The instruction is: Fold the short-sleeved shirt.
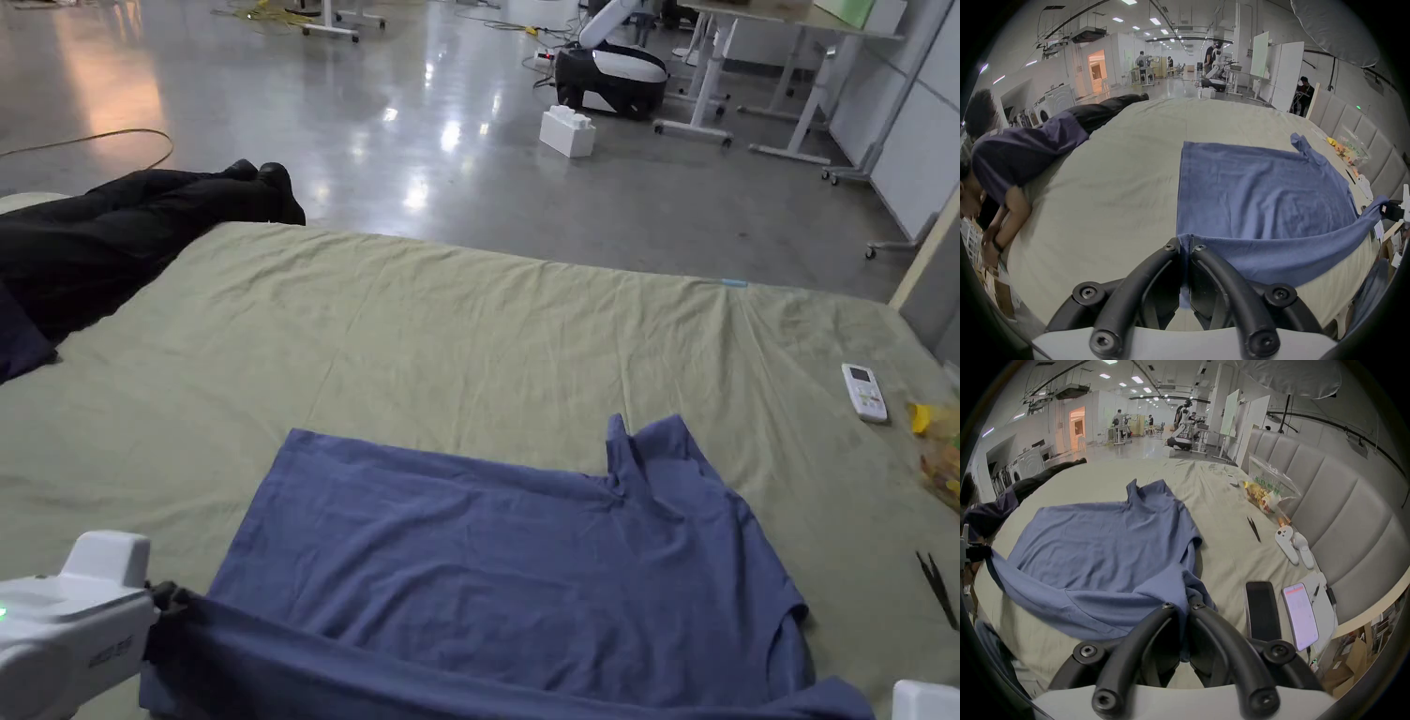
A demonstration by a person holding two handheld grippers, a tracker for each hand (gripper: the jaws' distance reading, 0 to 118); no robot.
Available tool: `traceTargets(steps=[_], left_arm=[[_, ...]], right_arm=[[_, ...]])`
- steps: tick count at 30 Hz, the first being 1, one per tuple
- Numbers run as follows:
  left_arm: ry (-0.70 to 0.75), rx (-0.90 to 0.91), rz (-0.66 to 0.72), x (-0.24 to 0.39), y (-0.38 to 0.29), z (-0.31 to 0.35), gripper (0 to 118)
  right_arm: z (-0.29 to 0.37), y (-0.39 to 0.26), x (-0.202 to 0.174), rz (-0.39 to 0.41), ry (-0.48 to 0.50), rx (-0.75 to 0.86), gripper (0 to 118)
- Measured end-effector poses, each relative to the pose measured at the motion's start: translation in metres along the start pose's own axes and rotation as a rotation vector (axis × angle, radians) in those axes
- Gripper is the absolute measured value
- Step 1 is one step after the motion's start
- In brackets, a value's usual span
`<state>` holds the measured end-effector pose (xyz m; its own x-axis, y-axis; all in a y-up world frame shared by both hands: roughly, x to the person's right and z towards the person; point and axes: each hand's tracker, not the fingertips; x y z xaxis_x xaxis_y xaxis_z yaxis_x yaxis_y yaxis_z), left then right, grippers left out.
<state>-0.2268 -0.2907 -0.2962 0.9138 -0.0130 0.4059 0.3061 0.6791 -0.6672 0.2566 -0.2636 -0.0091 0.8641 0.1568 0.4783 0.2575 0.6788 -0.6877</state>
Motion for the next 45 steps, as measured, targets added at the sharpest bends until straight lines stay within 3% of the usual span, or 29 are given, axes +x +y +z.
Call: traceTargets(steps=[9, 16, 18, 19, 20, 23, 25, 27, 37, 39, 41, 42, 43, 44, 45], left_arm=[[0.037, -0.019, 0.002, 0.004, 0.056, -0.074, 7], [0.064, -0.108, -0.021, 0.017, 0.052, -0.119, 7], [0.068, -0.116, -0.030, 0.020, 0.047, -0.124, 11], [0.074, -0.115, -0.034, 0.020, 0.044, -0.125, 20], [0.076, -0.111, -0.038, 0.021, 0.042, -0.124, 32], [0.064, -0.055, -0.035, 0.023, 0.039, -0.110, 44], [0.055, -0.005, -0.018, 0.026, 0.038, -0.098, 65], [0.038, 0.075, -0.007, 0.031, 0.039, -0.080, 66], [0.073, 0.484, 0.003, 0.079, 0.030, 0.034, 64], [0.086, 0.540, 0.011, 0.085, 0.027, 0.053, 62], [0.114, 0.595, 0.009, 0.092, 0.024, 0.074, 42], [0.120, 0.623, 0.010, 0.094, 0.022, 0.084, 27], [0.126, 0.655, 0.009, 0.096, 0.019, 0.090, 16], [0.145, 0.668, 0.009, 0.098, 0.017, 0.098, 16], [0.147, 0.679, 0.013, 0.099, 0.014, 0.105, 12]], right_arm=[[-0.082, 0.054, -0.005, -0.012, -0.005, -0.013, 6], [-0.151, 0.048, -0.011, 0.048, -0.007, -0.123, 7], [-0.157, 0.043, -0.013, 0.057, -0.005, -0.131, 21], [-0.157, 0.041, -0.014, 0.057, -0.006, -0.131, 36], [-0.154, 0.039, -0.015, 0.057, -0.012, -0.123, 42], [-0.135, 0.040, -0.014, 0.037, 0.007, -0.030, 49], [-0.116, 0.042, -0.017, 0.036, 0.015, 0.061, 69], [-0.092, 0.047, -0.021, 0.033, 0.037, 0.174, 80], [0.022, 0.048, -0.062, -0.011, -0.014, 0.667, 81], [0.038, 0.045, -0.068, -0.042, 0.002, 0.708, 79], [0.053, 0.043, -0.076, -0.031, -0.006, 0.754, 65], [0.060, 0.042, -0.078, -0.019, 0.006, 0.784, 50], [0.065, 0.040, -0.082, -0.008, 0.006, 0.790, 22], [0.070, 0.040, -0.086, 0.007, -0.005, 0.803, 7], [0.073, 0.038, -0.089, -0.003, 0.002, 0.804, 6]])
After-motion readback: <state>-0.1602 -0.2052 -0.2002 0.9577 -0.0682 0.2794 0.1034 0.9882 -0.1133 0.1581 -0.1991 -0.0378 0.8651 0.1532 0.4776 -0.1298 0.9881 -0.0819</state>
